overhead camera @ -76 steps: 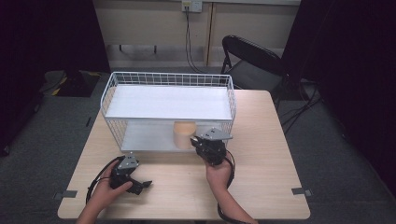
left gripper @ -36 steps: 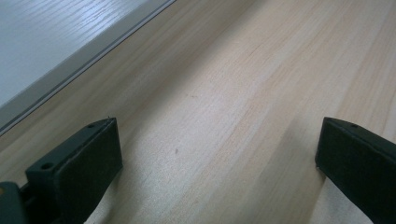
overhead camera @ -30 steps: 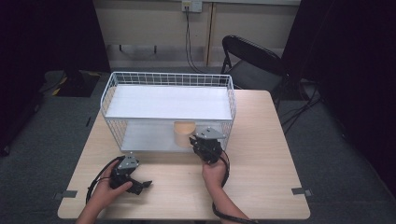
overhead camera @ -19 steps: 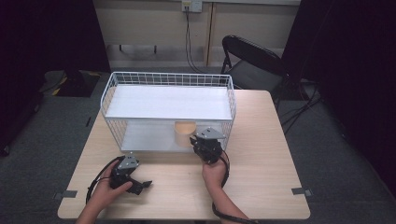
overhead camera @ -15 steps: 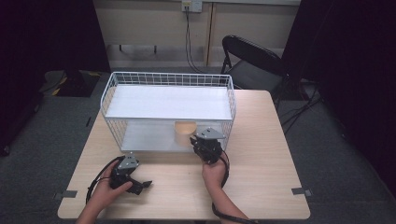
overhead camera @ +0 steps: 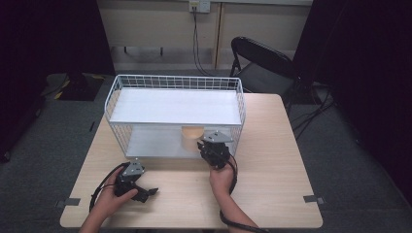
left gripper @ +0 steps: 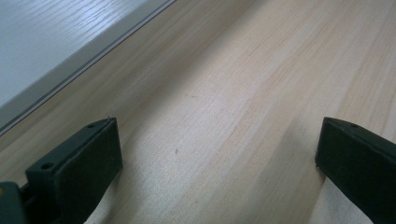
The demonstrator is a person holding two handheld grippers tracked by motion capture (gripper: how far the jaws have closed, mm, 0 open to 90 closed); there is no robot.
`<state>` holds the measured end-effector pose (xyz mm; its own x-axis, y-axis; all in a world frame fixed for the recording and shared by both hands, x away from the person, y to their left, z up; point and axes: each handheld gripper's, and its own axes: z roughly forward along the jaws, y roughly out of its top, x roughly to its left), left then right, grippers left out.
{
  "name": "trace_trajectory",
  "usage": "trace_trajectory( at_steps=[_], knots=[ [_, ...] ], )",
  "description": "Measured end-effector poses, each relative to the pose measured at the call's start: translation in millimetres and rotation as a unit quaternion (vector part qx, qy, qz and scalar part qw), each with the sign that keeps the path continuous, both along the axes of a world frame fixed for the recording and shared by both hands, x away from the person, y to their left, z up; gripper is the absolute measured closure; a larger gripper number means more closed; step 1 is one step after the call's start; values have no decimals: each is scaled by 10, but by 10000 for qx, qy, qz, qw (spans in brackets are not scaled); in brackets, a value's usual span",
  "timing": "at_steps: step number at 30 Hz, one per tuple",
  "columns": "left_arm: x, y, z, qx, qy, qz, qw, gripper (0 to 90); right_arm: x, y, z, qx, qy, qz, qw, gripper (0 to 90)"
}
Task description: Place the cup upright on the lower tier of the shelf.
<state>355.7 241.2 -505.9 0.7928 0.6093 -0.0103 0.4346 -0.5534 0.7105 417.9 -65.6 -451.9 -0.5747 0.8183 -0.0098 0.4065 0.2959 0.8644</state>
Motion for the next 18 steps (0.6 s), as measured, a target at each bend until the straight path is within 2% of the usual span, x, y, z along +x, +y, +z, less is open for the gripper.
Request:
trace_trajectory(
  at_steps=[18],
  knots=[
    [1, -1, 0, -6, -12, -3, 10000, 0, 32, 8, 7, -12, 29, -38, 10000, 795]
  ],
)
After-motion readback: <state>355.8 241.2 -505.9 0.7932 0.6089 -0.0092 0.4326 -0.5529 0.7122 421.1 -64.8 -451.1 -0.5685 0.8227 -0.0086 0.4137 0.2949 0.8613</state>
